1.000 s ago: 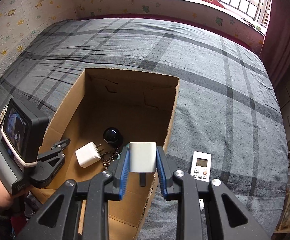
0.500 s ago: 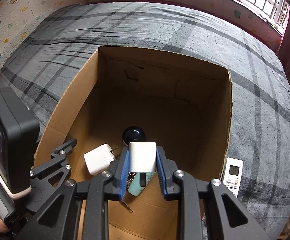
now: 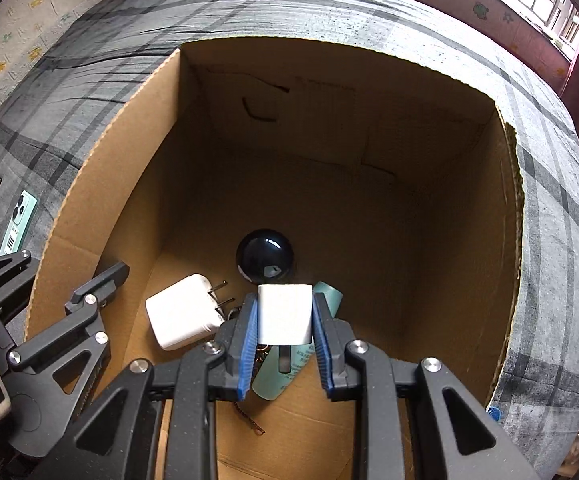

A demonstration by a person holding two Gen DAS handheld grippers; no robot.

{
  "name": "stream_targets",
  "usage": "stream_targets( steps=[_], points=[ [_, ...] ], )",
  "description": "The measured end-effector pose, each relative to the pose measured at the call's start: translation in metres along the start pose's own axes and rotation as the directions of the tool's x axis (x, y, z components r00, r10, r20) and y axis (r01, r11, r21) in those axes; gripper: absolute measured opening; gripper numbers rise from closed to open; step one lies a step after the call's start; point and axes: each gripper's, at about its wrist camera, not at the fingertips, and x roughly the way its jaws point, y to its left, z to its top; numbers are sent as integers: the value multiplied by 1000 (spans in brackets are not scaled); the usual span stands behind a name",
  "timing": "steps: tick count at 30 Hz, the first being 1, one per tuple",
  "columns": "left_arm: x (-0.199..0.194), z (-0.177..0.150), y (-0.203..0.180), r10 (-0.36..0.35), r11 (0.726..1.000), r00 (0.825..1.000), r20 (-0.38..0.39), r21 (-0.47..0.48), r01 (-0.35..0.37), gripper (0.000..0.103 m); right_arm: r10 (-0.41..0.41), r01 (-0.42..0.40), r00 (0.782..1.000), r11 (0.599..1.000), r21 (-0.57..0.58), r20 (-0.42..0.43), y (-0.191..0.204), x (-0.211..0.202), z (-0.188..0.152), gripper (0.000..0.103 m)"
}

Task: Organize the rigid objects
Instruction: 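Lower the small white charger into the box and open the right gripper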

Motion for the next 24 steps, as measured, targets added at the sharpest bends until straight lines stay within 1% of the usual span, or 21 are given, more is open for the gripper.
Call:
stream_targets(
  steps=[9, 14, 15, 16, 19, 20, 24],
  points=[
    [-1, 0, 0, 1, 1000, 1000, 0, 1, -1, 15, -5, 4, 1000, 1000, 3, 2, 0, 1, 0, 27],
    [-1, 0, 1, 1, 1000, 1000, 0, 0, -1, 14, -3, 3, 1000, 1000, 10, 17, -1, -2, 1, 30],
    [-1, 0, 1, 1, 1000, 1000, 0, 0, -1, 14, -3, 3, 1000, 1000, 9, 25, -1, -4, 0, 34],
    [-1, 0, 1, -2, 1000, 1000, 0, -1, 2, 14, -3, 3, 999, 1000, 9, 33, -1, -6, 0, 42],
    [0, 0, 1, -1, 1000, 1000, 0, -1, 1, 14, 0, 0, 998, 1000, 12, 57, -1, -13, -1, 51],
    [0, 0, 1, 0, 1000, 1000, 1, -1, 0, 14, 0, -1, 998, 1000, 12, 63, -1, -16, -2, 53],
    [0, 0, 1, -1, 1000, 1000, 0, -1, 1, 14, -9, 9, 996, 1000, -7, 88, 5, -25, -5, 67]
  ],
)
